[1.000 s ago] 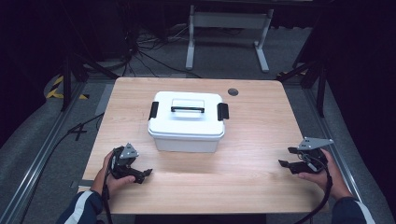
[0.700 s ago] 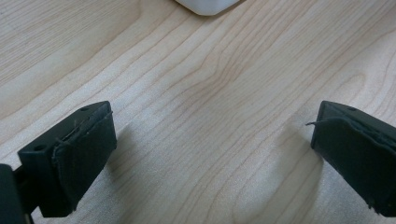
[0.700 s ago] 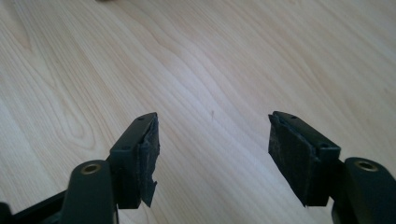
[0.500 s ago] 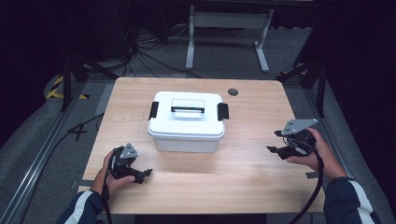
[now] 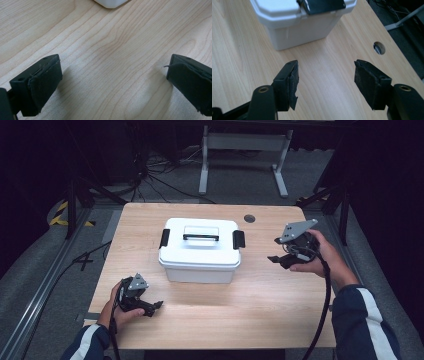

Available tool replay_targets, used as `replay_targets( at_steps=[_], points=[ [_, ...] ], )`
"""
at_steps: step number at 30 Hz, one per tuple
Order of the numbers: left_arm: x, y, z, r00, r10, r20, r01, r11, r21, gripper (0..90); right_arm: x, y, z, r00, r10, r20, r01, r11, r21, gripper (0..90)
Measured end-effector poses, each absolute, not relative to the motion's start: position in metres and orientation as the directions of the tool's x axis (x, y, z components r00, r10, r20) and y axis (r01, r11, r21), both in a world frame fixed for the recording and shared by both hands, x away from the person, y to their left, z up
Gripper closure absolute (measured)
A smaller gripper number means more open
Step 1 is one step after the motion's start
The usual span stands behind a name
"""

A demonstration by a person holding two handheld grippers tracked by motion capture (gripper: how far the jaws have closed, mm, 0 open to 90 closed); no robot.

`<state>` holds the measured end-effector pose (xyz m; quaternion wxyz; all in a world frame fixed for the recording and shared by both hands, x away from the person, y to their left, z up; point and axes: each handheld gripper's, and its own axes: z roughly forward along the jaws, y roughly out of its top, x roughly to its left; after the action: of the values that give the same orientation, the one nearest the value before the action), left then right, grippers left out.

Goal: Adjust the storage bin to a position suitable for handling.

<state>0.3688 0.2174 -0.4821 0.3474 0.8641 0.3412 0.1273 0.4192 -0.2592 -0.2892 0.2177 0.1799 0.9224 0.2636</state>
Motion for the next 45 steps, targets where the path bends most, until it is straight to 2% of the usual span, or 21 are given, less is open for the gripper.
replay_targets(
  at_steps=[12, 25, 31, 39, 45],
  points=[
    [0.369, 0.218, -0.482, 0.739, 0.673, -0.018, 0.499, -0.530, 0.685, 0.6, 0.439, -0.209, -0.266, -0.872, 0.351, -0.341, 0.144, 0.850, 0.506, 41.1],
    [0.368, 0.218, -0.482, 0.735, 0.678, -0.015, 0.500, -0.527, 0.687, 0.6, 0.450, -0.153, -0.259, -0.901, 0.240, -0.361, 0.052, 0.887, 0.458, 46.0],
    [0.367, 0.218, -0.482, 0.728, 0.685, -0.019, 0.508, -0.521, 0.686, 0.6, 0.460, -0.125, -0.255, -0.902, 0.205, -0.379, 0.018, 0.896, 0.443, 53.6],
    [0.366, 0.218, -0.482, 0.722, 0.692, -0.018, 0.512, -0.517, 0.686, 0.6, 0.467, -0.084, -0.261, -0.916, 0.133, -0.378, -0.022, 0.925, 0.380, 55.0],
    [0.363, 0.218, -0.482, 0.713, 0.701, -0.016, 0.519, -0.512, 0.685, 1.0, 0.472, -0.060, -0.272, -0.917, 0.100, -0.386, -0.034, 0.945, 0.326, 61.3]
  ],
)
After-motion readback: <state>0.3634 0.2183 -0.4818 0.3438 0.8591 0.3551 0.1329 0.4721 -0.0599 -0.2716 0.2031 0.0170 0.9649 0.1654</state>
